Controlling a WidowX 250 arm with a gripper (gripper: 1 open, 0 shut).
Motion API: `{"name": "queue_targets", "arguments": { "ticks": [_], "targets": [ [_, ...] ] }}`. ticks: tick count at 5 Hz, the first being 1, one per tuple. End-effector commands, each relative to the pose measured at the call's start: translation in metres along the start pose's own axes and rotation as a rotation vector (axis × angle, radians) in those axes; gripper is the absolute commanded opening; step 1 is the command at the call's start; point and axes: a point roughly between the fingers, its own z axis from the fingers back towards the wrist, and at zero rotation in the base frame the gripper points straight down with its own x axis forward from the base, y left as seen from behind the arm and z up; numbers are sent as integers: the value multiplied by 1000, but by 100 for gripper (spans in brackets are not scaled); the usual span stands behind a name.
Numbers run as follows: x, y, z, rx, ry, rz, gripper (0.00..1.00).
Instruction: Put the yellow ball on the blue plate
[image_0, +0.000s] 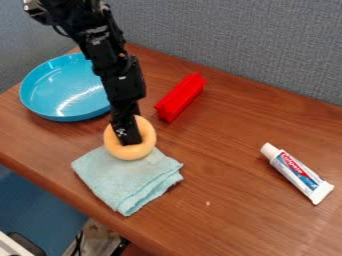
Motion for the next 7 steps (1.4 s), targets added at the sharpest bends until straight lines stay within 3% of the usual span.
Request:
{"name": "queue_targets", "arguments": {
  "ticks": [1, 7],
  "targets": [
    [-12, -2, -40, -70, 21, -12, 0],
    [-13, 0, -51, -94, 1, -15, 0]
  ]
}}
